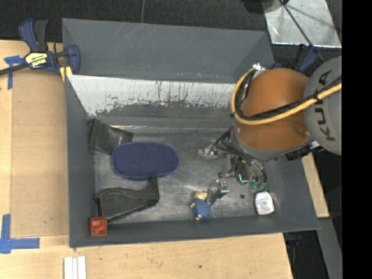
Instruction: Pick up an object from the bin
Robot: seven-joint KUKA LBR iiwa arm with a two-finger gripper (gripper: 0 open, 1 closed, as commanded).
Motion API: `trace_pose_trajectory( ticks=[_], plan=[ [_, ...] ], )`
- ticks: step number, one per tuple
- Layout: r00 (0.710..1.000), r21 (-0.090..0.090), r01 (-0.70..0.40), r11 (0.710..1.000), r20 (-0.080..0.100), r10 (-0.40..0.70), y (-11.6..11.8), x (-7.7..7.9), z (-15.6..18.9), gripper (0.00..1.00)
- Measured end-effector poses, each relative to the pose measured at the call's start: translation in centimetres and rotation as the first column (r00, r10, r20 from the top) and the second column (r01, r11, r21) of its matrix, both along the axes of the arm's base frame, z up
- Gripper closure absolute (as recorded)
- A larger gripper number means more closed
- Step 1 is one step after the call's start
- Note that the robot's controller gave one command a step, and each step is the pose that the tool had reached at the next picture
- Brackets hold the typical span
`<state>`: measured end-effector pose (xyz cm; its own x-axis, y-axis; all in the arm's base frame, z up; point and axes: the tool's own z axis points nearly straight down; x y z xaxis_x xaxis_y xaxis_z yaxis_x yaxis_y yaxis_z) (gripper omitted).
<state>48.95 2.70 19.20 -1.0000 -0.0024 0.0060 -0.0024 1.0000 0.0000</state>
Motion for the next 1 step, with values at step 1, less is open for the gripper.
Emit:
trace_pose_trajectory(
  ticks=[1],
  plan=[
    [0.996,0.003,-0.091,0.996,0.011,0.091,-0.86,0.01,-10.39,0.00]
  ],
)
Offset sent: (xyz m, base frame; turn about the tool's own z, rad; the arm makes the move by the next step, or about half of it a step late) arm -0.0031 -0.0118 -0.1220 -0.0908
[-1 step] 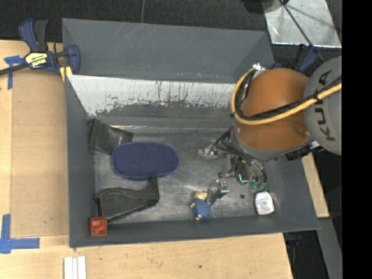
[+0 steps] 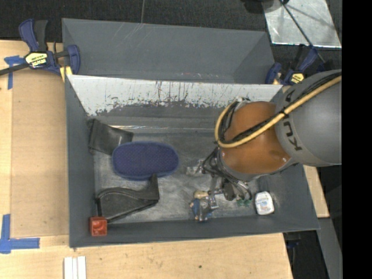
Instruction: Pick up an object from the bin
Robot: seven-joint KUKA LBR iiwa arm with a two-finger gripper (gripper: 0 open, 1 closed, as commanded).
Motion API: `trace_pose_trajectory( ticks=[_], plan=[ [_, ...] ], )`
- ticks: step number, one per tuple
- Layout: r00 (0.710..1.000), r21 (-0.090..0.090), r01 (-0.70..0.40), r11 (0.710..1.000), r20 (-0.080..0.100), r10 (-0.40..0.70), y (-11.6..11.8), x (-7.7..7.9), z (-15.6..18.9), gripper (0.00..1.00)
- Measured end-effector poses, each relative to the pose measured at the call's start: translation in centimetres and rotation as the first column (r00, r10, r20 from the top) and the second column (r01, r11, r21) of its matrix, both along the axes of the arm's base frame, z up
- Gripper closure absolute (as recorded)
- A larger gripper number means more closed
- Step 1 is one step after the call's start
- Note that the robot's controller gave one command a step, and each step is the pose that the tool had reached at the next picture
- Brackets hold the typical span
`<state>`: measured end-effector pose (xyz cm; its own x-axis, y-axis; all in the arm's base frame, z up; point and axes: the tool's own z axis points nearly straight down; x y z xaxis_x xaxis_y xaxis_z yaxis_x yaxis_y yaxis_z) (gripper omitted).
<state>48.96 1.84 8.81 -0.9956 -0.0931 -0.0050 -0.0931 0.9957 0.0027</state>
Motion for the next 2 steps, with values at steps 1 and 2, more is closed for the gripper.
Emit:
trace_pose_trajectory(
  ticks=[1,2],
  plan=[
    [0.999,-0.002,-0.001,1.000,-0.036,0.001,-0.1,-0.8,-0.2,1.00],
    [0.996,-0.004,-0.091,0.996,0.006,0.091,0.2,0.1,11.8,1.00]
  ],
)
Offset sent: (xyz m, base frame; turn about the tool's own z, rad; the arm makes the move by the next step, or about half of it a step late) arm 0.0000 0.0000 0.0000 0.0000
